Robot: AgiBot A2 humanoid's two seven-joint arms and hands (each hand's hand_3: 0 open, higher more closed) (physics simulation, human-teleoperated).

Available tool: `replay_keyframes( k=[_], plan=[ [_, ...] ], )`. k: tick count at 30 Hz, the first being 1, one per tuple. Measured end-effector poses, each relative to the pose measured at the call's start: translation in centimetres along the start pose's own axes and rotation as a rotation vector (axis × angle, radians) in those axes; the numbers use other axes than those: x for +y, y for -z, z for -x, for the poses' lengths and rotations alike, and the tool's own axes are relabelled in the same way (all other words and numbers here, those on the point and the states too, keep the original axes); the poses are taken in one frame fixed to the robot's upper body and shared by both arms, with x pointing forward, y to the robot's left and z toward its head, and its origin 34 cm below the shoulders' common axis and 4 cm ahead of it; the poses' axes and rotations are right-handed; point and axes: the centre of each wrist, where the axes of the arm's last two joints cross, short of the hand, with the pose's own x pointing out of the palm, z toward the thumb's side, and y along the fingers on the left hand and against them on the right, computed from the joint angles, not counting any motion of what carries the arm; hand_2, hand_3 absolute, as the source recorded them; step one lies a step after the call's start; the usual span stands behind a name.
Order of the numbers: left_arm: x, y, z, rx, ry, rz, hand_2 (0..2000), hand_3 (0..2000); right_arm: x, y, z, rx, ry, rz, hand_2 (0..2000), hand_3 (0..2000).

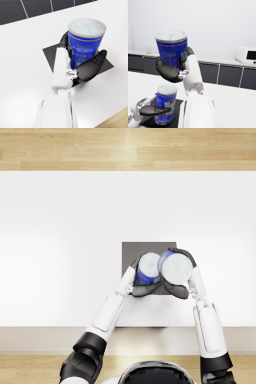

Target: Pick up the blue can on the left and place it in the middle, then pick up the blue can on the right and place it on top of the can in the middle

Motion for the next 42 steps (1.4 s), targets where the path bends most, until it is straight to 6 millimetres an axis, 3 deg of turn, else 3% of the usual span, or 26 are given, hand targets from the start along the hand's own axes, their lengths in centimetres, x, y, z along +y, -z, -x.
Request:
replay_keyframes(
  k=[1, 4, 8, 11, 15, 16, 23, 32, 33, 34, 36, 37, 42],
  plan=[
    [0.0, -0.1, 0.0, -0.001, -0.016, -0.008, 0, 0, -0.4, -0.2, -0.3, -0.004, -0.006, 0.012, 2000, 1520],
    [-0.4, -0.4, -0.2, -0.007, -0.035, -0.040, 0, 0, -1.6, -0.6, -1.3, -0.021, -0.034, 0.033, 2000, 1520],
    [-1.6, -2.4, -0.5, -0.025, -0.032, -0.147, 0, 0, -3.3, -0.5, -2.8, -0.043, -0.081, 0.031, 2000, 1520],
    [-3.4, -4.9, -0.4, -0.039, -0.034, -0.248, 0, 0, -4.4, -0.5, -3.6, -0.054, -0.104, 0.029, 2000, 1520],
    [-6.8, -8.9, 1.1, -0.043, -0.075, -0.182, 0, 0, -5.2, -0.5, -4.6, -0.063, -0.009, -0.134, 2000, 1520],
    [-7.6, -9.7, 1.6, -0.041, -0.092, -0.190, 0, 0, -5.5, -0.6, -5.2, 0.024, -0.056, -0.156, 2000, 1520],
    [-11.3, -13.0, 4.4, -0.014, -0.207, -0.269, 0, 0, -5.0, 1.2, -6.3, 0.022, 0.003, -0.274, 2000, 1520],
    [-12.1, -14.0, 5.0, -0.015, -0.251, -0.308, 0, 0, -3.8, 4.4, -6.2, 0.021, 0.028, -0.404, 2000, 1520],
    [-12.1, -14.0, 5.1, -0.017, -0.253, -0.310, 0, 0, -3.8, 4.6, -6.2, 0.019, 0.034, -0.412, 639, 1193],
    [-12.0, -14.1, 5.1, -0.018, -0.254, -0.313, 0, 0, -3.8, 4.7, -6.1, 0.017, 0.055, -0.415, 0, 867],
    [-12.0, -14.2, 5.1, -0.021, -0.258, -0.320, 0, 0, -3.8, 4.7, -6.1, 0.010, 0.093, -0.421, 0, 213],
    [-12.0, -14.3, 5.1, -0.022, -0.261, -0.323, 0, 0, -3.7, 4.6, -6.1, 0.006, 0.109, -0.421, 0, 0],
    [-11.9, -14.6, 5.1, -0.030, -0.266, -0.337, 0, 0, -3.9, 3.8, -5.9, -0.016, 0.145, -0.399, 0, 0]
  ],
)
